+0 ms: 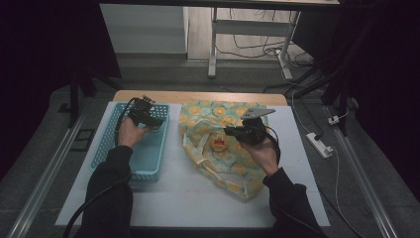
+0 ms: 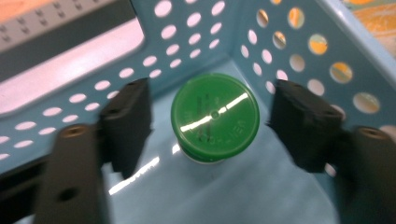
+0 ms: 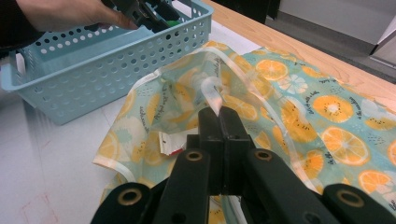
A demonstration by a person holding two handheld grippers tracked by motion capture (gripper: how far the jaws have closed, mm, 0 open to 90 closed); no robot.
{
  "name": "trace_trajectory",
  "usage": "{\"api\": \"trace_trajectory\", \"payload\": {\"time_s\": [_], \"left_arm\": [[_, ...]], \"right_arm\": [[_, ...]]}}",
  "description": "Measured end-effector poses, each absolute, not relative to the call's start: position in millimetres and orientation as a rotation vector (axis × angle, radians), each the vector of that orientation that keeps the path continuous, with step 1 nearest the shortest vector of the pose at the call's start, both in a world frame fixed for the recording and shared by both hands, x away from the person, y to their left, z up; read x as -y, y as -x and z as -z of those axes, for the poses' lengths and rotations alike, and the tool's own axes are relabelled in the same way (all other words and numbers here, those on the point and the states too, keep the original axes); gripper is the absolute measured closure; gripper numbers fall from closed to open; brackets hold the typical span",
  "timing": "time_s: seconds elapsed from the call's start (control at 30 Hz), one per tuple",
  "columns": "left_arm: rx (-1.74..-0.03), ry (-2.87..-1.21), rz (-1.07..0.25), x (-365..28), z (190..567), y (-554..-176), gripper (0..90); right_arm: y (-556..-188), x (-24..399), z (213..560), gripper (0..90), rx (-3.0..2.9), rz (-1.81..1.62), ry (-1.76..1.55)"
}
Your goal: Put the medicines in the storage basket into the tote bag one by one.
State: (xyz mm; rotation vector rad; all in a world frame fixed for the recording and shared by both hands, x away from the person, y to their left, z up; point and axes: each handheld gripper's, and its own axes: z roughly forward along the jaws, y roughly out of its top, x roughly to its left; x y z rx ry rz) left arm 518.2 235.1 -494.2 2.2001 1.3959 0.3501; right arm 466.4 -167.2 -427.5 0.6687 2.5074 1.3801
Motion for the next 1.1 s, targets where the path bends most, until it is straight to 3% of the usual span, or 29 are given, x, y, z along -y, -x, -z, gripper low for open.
{"api": "trace_trajectory", "payload": {"time_s": [0.17,0.5,1.1], "left_arm": [[-1.417,-2.2,-0.309,-233.7,494.1,-518.6,50.9],[-1.457,-2.179,-0.324,-233.6,486.8,-514.2,51.8],[-1.316,-2.132,-0.336,-230.9,447.1,-484.7,51.9]], "right_arm": [[-466.0,166.7,427.1,90.0,-2.506,-1.382,-0.666],[-465.8,166.7,426.7,90.0,-2.505,-1.382,-0.665],[-465.2,166.9,425.7,90.0,-2.497,-1.391,-0.664]]}}
